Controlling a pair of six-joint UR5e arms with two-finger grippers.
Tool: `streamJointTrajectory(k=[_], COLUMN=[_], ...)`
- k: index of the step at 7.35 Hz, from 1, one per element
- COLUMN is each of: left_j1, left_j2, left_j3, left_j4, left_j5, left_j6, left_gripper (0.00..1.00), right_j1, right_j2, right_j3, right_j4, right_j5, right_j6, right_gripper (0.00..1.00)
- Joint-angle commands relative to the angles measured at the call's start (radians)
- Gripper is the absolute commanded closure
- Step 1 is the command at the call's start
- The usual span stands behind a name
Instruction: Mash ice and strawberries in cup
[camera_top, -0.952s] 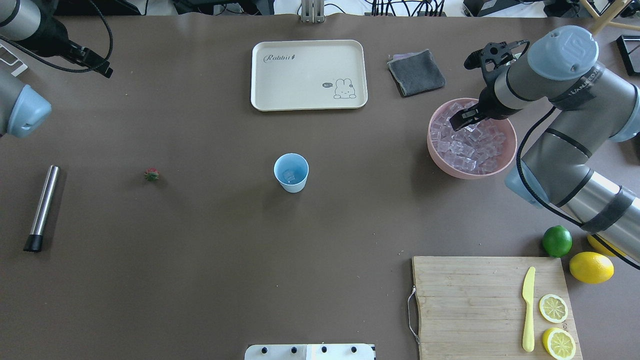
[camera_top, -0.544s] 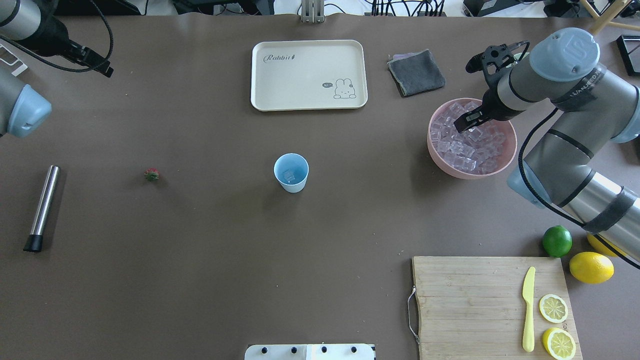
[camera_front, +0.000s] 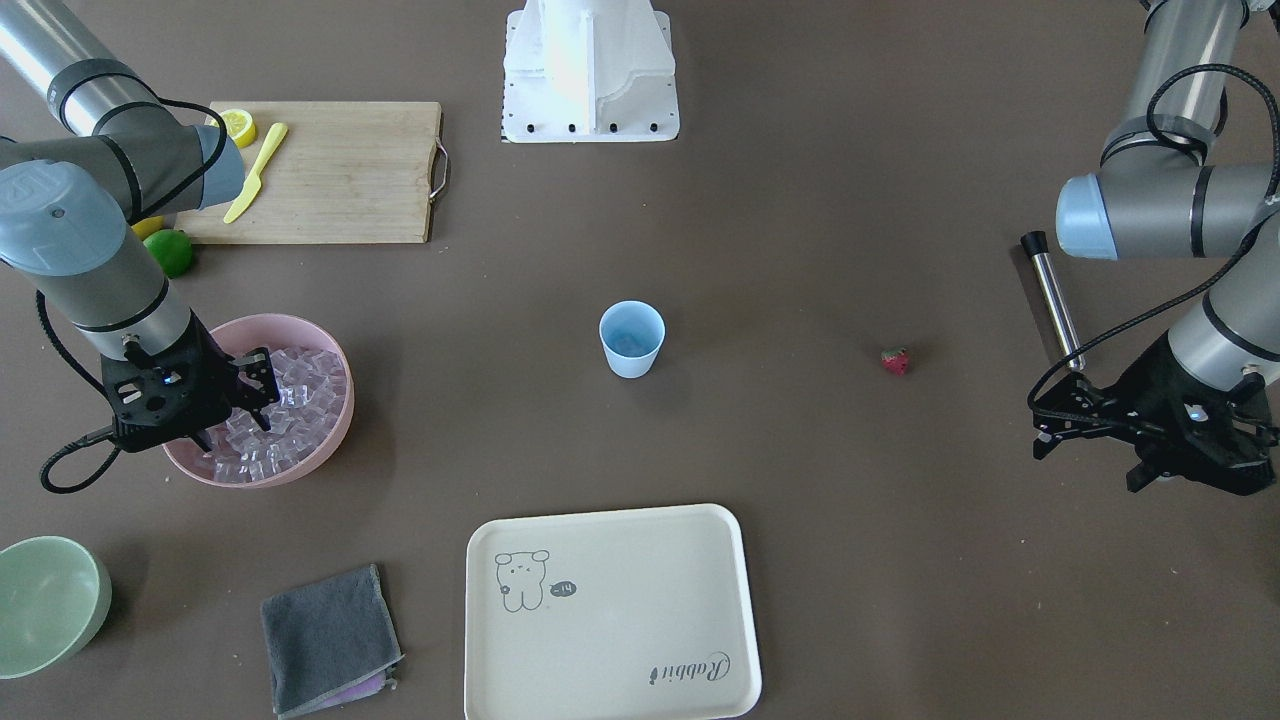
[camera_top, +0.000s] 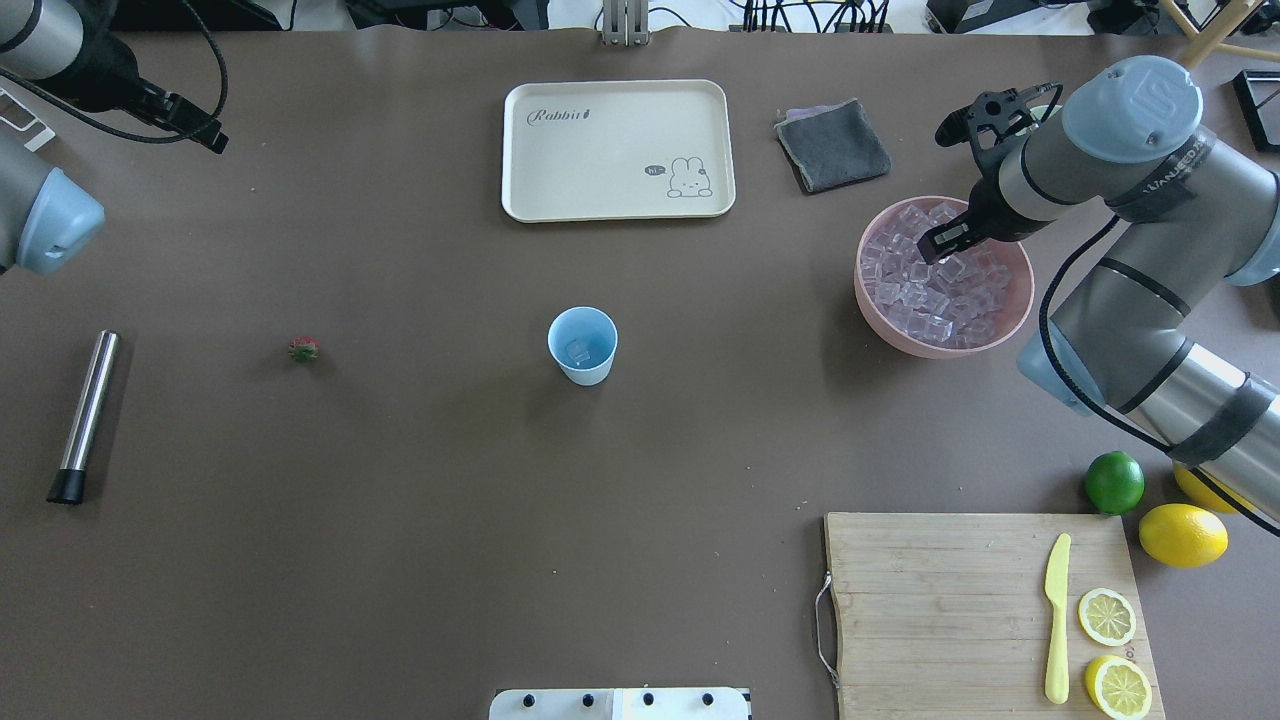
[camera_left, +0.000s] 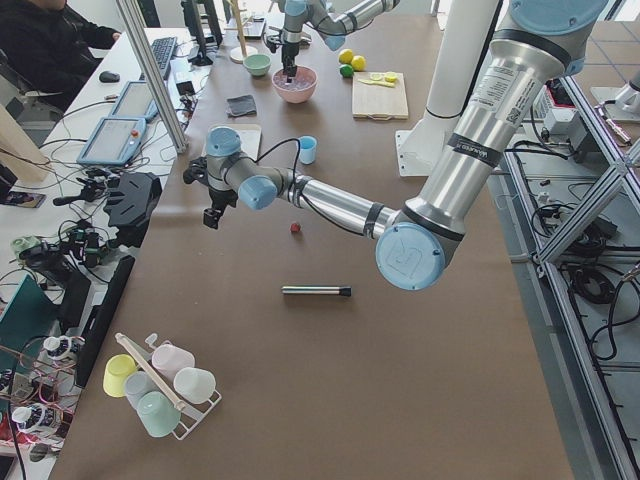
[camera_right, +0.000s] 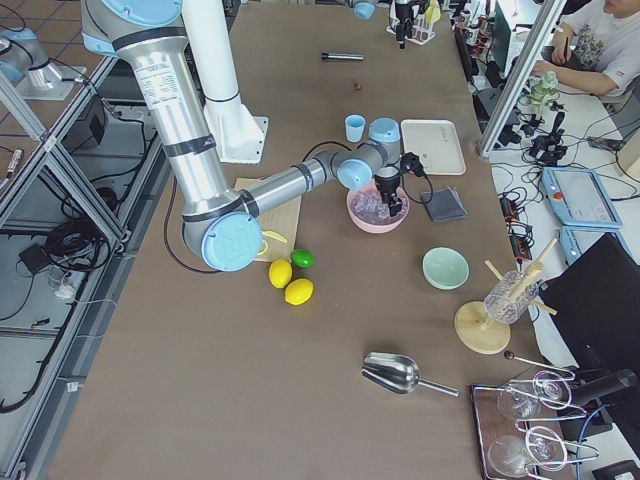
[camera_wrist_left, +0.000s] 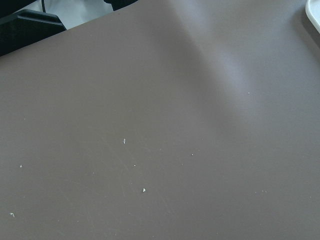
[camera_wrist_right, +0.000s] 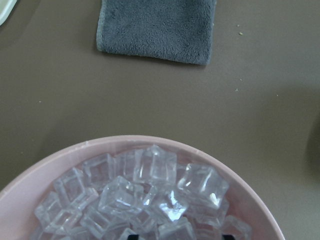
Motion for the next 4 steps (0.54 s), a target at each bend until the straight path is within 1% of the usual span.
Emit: streamJointTrajectory(k=[1,2,4], left_j1=[0.000,0.000,0.002], left_j2=[0.000,-0.001,-0.001], left_j3=[0.000,0.001,0.001], left_j4=[-0.001,-0.002,-0.001], left_j5=[0.000,0.000,0.000], left_j6=[0.000,0.000,0.000], left_gripper=[0.02,0.02,0.02], right_j1=[0.007,0.009,0.009], right_j2=[0.001,0.001,0.001], right_j3=[-0.010,-0.011,-0.015], right_j4=[0.000,0.000,0.000], right_j5=[0.002,0.002,0.002], right_j6=[-0.001,0.000,0.005], right_gripper=[0.47,0.53,0.55])
